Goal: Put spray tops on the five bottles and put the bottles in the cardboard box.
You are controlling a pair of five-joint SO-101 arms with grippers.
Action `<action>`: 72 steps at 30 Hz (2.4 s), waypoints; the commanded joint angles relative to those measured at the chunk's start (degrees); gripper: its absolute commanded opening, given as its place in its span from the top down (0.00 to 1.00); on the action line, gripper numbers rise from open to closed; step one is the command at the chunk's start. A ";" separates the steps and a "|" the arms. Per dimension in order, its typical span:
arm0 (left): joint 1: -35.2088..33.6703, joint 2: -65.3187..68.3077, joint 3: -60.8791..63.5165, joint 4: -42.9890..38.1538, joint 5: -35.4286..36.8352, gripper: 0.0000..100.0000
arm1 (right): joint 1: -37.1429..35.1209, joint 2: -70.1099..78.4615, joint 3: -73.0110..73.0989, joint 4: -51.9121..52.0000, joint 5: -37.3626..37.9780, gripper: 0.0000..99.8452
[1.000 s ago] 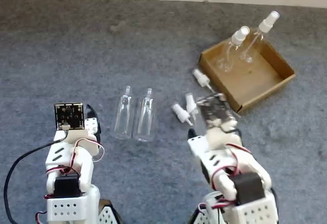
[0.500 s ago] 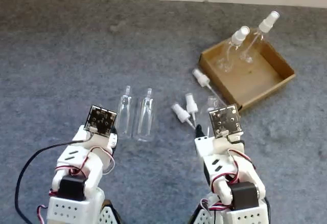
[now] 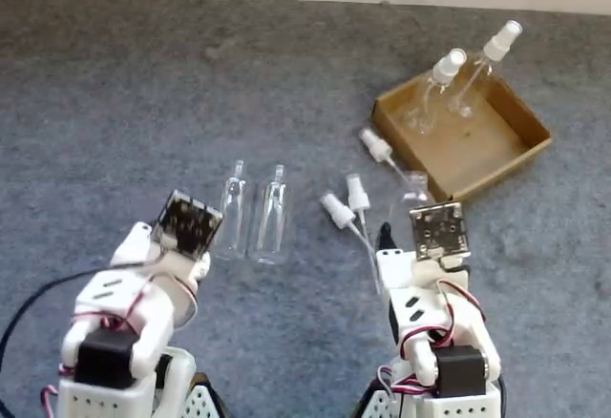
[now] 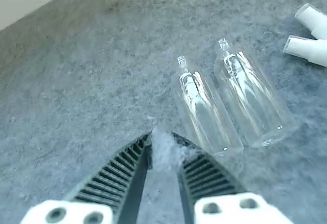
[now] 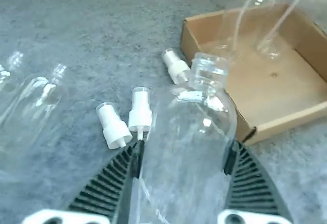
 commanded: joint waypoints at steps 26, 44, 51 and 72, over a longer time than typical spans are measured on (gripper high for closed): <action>23.25 93.85 -67.12 8.62 12.40 0.80 | 2.59 -0.66 1.71 -1.80 -3.69 0.84; 24.13 111.08 -76.79 3.25 47.56 0.85 | 2.59 -0.66 1.71 -1.80 -3.69 0.84; 24.22 112.57 -76.70 -0.53 47.56 0.89 | 2.59 -0.66 1.71 -1.80 -3.60 0.84; 24.13 112.84 -76.18 -1.76 60.84 0.70 | 2.59 -0.66 1.71 -1.80 -3.60 0.84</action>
